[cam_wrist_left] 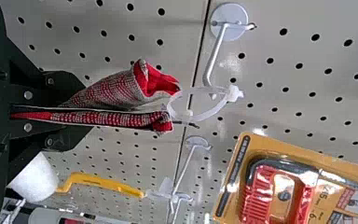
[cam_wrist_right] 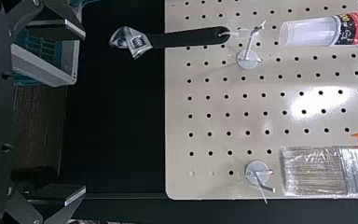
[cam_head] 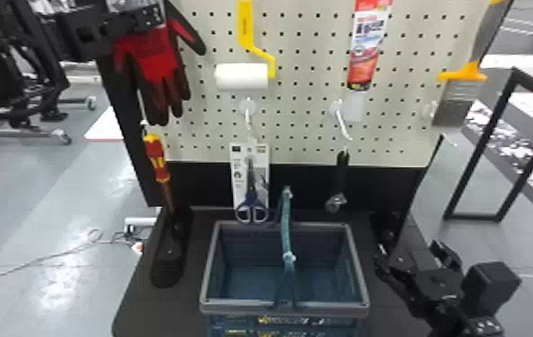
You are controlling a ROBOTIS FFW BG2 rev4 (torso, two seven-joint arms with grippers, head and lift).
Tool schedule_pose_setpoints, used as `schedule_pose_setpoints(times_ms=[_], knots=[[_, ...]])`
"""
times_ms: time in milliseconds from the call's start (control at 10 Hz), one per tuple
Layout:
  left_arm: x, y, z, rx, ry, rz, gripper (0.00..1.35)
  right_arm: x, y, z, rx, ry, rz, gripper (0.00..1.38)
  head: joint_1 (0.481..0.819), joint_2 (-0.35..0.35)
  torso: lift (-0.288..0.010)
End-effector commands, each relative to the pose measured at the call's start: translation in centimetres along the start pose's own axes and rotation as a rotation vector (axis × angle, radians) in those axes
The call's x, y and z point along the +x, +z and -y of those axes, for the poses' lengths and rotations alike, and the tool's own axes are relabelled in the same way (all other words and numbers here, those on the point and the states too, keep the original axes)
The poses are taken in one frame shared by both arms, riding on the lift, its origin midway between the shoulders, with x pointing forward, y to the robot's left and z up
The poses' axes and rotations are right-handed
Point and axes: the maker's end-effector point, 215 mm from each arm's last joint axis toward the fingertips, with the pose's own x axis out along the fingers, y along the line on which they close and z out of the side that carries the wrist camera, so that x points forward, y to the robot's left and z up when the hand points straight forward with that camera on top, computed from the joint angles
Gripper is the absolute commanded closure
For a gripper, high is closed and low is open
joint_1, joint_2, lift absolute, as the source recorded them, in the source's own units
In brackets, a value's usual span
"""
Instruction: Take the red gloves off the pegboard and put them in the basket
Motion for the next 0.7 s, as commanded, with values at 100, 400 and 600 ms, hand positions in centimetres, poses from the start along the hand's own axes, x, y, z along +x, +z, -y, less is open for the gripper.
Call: schedule_pose_setpoints(times_ms=[100,400,600], knots=[[-0.3,0.4,1.6,-0.005,-0.007,0.027,1.21,0.0,0.0,-0.1,0.0,0.001,-0.001,0.14,0.549,0.0,-0.1],[-1.3,-1.3,1.9,-0.081,-0.002,0.063,1.21,0.0,-0.1,-0.1,0.002,0.001,-0.002,0.14,0.549,0.0,-0.1],[-1.8,-2.2,1.9,-0.154,-0.005,0.122,1.21,0.0,0.0,-0.3,0.0,0.006,-0.003,0.14,0.549,0.0,-0.1]])
